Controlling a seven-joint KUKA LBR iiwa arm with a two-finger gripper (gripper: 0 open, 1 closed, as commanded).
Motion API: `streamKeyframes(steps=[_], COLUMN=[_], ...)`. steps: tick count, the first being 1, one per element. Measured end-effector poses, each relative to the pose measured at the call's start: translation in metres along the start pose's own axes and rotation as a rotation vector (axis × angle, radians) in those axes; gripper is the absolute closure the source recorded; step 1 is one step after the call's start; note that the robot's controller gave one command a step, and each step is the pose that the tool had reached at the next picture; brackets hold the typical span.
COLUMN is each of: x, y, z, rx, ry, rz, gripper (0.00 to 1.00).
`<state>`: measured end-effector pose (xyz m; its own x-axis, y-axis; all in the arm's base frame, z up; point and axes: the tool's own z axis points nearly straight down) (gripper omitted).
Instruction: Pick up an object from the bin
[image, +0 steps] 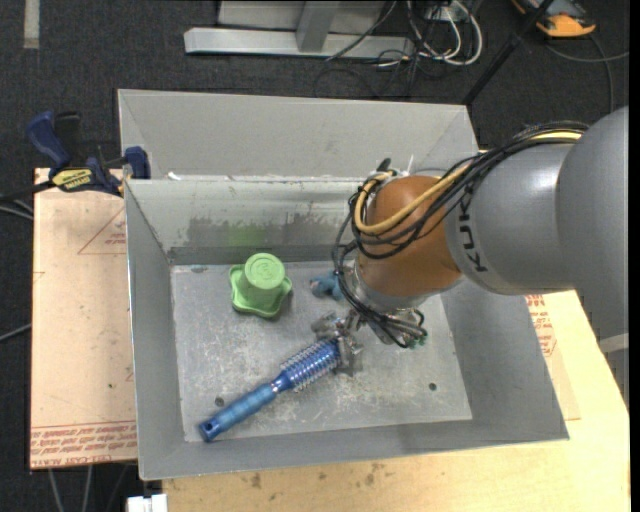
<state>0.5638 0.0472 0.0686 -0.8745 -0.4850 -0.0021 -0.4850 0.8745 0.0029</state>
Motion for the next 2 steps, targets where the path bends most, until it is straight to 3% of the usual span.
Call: streamKeyframes(steps=[1, 2], x=[-0.001, -0.002], y=[0.000, 0.001], z=[-0.038, -0.054], rx=[0.004, 0.004], ry=[-0.003, -0.002], rz=[-0.001, -0.001], gripper=[1.00, 1.00])
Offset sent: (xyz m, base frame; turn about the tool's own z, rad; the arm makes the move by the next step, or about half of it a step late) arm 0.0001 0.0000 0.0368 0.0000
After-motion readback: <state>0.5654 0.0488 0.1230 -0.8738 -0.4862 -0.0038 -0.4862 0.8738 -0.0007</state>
